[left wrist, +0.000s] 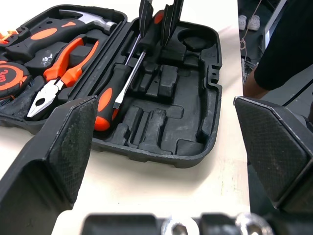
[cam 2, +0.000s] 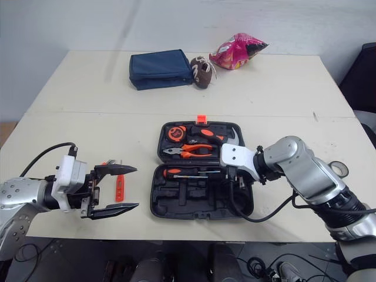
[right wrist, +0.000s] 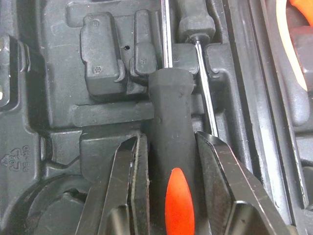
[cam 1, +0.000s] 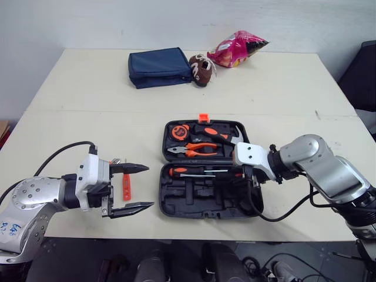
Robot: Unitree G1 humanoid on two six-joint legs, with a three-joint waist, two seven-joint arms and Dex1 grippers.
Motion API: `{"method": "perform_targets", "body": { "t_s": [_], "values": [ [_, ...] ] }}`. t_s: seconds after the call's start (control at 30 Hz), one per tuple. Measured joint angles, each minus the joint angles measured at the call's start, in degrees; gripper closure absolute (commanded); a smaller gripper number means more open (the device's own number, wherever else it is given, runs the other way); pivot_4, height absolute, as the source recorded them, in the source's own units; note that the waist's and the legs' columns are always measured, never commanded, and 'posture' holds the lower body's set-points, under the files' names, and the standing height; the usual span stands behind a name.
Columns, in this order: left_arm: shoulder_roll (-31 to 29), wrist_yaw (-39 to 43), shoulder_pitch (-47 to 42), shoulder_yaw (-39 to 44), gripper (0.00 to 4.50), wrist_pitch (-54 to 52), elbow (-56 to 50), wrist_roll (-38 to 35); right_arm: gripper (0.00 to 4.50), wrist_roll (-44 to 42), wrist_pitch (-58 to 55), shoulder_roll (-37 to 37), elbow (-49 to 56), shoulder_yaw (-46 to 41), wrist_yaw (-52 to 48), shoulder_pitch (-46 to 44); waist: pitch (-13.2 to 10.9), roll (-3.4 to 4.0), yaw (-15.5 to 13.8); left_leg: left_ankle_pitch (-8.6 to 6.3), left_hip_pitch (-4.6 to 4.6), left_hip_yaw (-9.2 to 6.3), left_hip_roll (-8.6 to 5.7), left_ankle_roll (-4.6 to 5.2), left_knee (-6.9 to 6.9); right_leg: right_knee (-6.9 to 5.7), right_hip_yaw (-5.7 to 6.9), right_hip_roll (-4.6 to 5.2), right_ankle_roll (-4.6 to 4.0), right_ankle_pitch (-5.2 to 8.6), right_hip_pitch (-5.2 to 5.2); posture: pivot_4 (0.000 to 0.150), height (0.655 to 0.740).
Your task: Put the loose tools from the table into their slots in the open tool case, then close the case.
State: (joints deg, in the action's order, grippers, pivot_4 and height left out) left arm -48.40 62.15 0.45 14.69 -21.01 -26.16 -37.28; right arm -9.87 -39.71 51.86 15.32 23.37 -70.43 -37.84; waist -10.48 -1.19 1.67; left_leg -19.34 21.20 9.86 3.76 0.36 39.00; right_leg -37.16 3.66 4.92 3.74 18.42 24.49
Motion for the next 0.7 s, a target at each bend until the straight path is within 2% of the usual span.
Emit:
{"method": "perform_targets", "body": {
  "t_s": [0.5, 0.57, 0.67, 0.7],
  "values": [
    [0.4, 0.0, 1.0, 0.0, 0.0, 1.1, 0.0, 0.6, 3.49, 1.8, 1.3, -0.2, 0.2, 0.3, -1.1, 0.4, 0.0, 0.0, 0.0, 0.0, -0.02, 0.0, 0.0, 0.0, 0.02, -0.03, 0.0, 0.0, 0.0, 0.0, -0.01, 0.15, 0.74],
    [0.4, 0.0, 1.1, 0.0, 0.0, 1.2, 0.0, 0.6, 2.46, 1.9, 1.2, -0.2, 0.1, 0.3, -1.2, 0.3, 0.0, -0.01, 0.0, 0.0, -0.02, 0.0, 0.0, 0.0, 0.03, -0.04, 0.0, 0.0, 0.0, 0.0, -0.01, 0.15, 0.74],
    [0.4, 0.0, 1.1, 0.0, 0.0, 1.3, 0.0, 0.6, 1.18, 2.3, 2.9, -0.5, -0.7, -0.1, -0.3, 0.3, 0.0, -0.02, 0.0, 0.0, -0.02, 0.0, 0.0, 0.0, 0.04, -0.05, 0.0, 0.0, 0.0, 0.0, -0.01, 0.15, 0.74],
    [0.4, 0.0, 1.2, 0.0, 0.0, 1.4, 0.0, 0.6, 1.18, 2.2, 3.6, -0.6, -1.1, -0.2, -0.4, 0.3, 0.0, -0.02, 0.0, 0.0, -0.02, 0.0, 0.0, 0.0, 0.04, -0.05, 0.0, -0.01, 0.0, 0.0, -0.01, 0.15, 0.74]
  ]
}}
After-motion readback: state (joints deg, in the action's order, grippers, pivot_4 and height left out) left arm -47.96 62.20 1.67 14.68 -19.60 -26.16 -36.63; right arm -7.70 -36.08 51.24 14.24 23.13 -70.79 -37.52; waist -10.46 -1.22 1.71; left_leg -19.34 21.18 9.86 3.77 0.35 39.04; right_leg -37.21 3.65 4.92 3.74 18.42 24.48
